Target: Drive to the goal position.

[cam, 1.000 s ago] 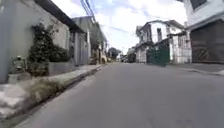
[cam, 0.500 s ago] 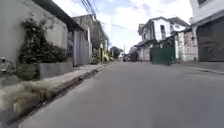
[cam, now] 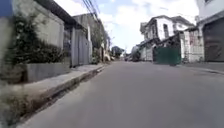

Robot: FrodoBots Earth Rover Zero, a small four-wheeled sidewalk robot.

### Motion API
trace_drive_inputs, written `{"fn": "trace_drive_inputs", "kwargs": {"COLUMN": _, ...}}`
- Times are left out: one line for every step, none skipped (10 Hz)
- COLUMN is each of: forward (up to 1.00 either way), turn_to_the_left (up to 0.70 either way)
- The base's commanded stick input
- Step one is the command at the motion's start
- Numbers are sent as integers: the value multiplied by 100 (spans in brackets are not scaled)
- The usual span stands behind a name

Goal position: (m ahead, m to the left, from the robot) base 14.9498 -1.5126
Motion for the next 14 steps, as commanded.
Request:
{"fn": "trace_drive_inputs", "kwargs": {"forward": 100, "turn_to_the_left": 0}}
{"fn": "trace_drive_inputs", "kwargs": {"forward": 100, "turn_to_the_left": -24}}
{"fn": "trace_drive_inputs", "kwargs": {"forward": 100, "turn_to_the_left": -40}}
{"fn": "trace_drive_inputs", "kwargs": {"forward": 100, "turn_to_the_left": -40}}
{"fn": "trace_drive_inputs", "kwargs": {"forward": 100, "turn_to_the_left": -40}}
{"fn": "trace_drive_inputs", "kwargs": {"forward": 100, "turn_to_the_left": -22}}
{"fn": "trace_drive_inputs", "kwargs": {"forward": 100, "turn_to_the_left": 0}}
{"fn": "trace_drive_inputs", "kwargs": {"forward": 100, "turn_to_the_left": 0}}
{"fn": "trace_drive_inputs", "kwargs": {"forward": 100, "turn_to_the_left": 0}}
{"fn": "trace_drive_inputs", "kwargs": {"forward": 100, "turn_to_the_left": 0}}
{"fn": "trace_drive_inputs", "kwargs": {"forward": 100, "turn_to_the_left": 0}}
{"fn": "trace_drive_inputs", "kwargs": {"forward": 100, "turn_to_the_left": 0}}
{"fn": "trace_drive_inputs", "kwargs": {"forward": 100, "turn_to_the_left": 0}}
{"fn": "trace_drive_inputs", "kwargs": {"forward": 100, "turn_to_the_left": 0}}
